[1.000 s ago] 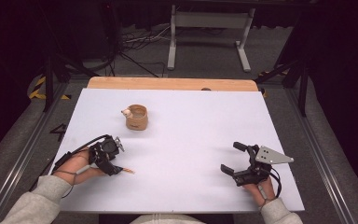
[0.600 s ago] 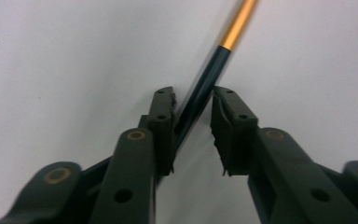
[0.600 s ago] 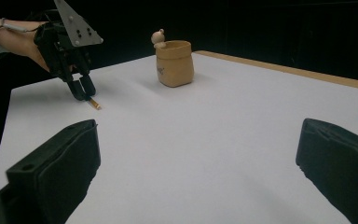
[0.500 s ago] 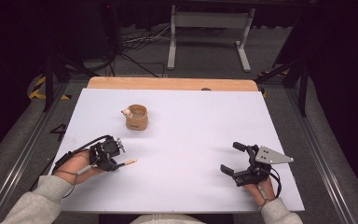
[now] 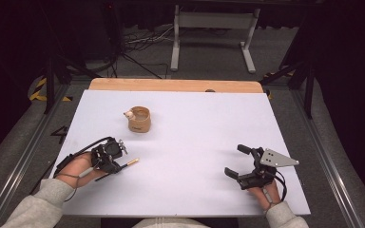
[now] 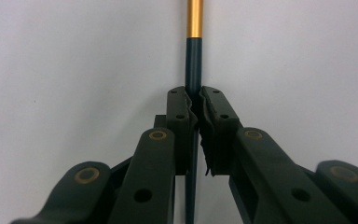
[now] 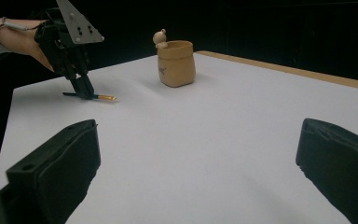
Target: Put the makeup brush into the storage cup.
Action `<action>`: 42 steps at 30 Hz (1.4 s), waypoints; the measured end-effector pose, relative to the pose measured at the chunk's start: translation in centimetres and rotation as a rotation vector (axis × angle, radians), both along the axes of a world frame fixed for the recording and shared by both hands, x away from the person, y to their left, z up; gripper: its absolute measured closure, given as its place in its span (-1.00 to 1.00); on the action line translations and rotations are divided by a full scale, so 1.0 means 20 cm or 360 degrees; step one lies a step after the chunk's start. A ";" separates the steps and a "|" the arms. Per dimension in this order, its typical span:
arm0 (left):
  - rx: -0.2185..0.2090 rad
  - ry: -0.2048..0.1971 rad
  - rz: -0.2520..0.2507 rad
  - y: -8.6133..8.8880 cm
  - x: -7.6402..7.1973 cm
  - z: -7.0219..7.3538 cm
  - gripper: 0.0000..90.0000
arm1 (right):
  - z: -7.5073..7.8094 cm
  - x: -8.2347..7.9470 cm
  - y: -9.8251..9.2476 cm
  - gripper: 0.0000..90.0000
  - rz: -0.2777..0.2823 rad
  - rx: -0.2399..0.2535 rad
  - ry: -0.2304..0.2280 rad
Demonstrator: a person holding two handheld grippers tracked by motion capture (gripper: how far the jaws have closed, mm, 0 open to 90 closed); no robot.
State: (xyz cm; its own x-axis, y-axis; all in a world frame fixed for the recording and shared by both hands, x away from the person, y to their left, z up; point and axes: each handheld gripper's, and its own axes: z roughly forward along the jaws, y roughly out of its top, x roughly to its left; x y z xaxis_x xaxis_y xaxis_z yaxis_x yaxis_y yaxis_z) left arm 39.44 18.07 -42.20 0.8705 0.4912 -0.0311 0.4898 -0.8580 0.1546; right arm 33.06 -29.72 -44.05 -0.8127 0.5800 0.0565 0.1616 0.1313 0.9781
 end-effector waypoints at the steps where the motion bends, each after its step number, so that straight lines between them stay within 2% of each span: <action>1: -0.0008 -0.0002 0.0003 0.00 0.00 0.01 0.83 | 0.00 0.00 0.00 -1.00 0.0000 0.0000 -0.0001; 6: -0.0072 -0.0037 0.0006 0.01 0.00 0.04 0.83 | 0.00 0.00 0.00 -1.00 0.0001 0.0001 0.0002; 10: -0.0170 -0.0077 0.0030 0.03 -0.01 0.07 0.83 | 0.00 0.00 0.00 -1.00 0.0002 0.0004 -0.0002; 12: -0.0181 -0.0088 0.0032 0.03 -0.02 0.08 0.83 | 0.00 0.00 0.00 -1.00 0.0003 0.0004 -0.0001; 13: -0.0215 -0.0120 0.0045 0.04 -0.02 0.09 0.83 | 0.00 0.00 0.00 -1.00 0.0004 0.0002 0.0000; 17: -0.0313 -0.0171 0.0079 0.06 -0.03 0.12 0.83 | 0.00 0.00 0.00 -1.00 0.0006 0.0000 0.0001; 19: -0.0386 -0.0219 0.0085 0.07 -0.03 0.14 0.83 | 0.00 0.00 0.00 -1.00 0.0008 0.0003 0.0003; 20: -0.0456 -0.0237 0.0101 0.08 -0.03 0.15 0.83 | 0.00 0.00 0.00 -1.00 0.0010 0.0004 0.0005; 21: -0.0456 -0.0237 0.0101 0.08 -0.03 0.15 0.83 | 0.00 0.00 0.00 -1.00 0.0012 0.0004 0.0002; 24: -0.0570 -0.0281 0.0127 0.09 -0.04 0.17 0.83 | 0.00 0.00 0.00 -1.00 0.0011 0.0006 0.0004; 27: -0.0629 -0.0299 0.0138 0.09 -0.05 0.18 0.83 | 0.00 0.00 0.00 -1.00 0.0012 0.0007 0.0005; 28: -0.0660 -0.0329 0.0143 0.09 -0.06 0.19 0.83 | 0.00 0.00 0.00 -1.00 0.0013 0.0009 0.0005; 32: -0.0742 -0.0372 0.0172 0.10 -0.07 0.21 0.83 | 0.00 0.00 0.00 -1.00 0.0017 0.0009 0.0006; 34: -0.0794 -0.0394 0.0180 0.11 -0.08 0.21 0.83 | 0.00 0.00 0.00 -1.00 0.0017 0.0008 0.0006; 37: -0.0921 -0.0448 0.0180 0.12 -0.08 0.21 0.83 | 0.00 0.00 0.00 -1.00 0.0019 0.0008 0.0007; 41: -0.1029 -0.0510 0.0204 0.13 -0.09 0.21 0.83 | 0.00 0.00 0.00 -1.00 0.0019 0.0006 0.0006; 42: -0.1029 -0.0510 0.0204 0.13 -0.09 0.21 0.83 | 0.00 0.00 0.00 -1.00 0.0017 0.0008 0.0009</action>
State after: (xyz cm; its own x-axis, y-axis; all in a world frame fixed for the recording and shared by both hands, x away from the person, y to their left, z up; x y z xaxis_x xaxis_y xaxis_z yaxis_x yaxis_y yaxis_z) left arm 37.72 20.61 -38.03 0.8226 0.5593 -0.1028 0.4259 -0.4862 0.7630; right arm 33.12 -29.71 -44.14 -0.8185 0.5710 0.0637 0.1656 0.1283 0.9778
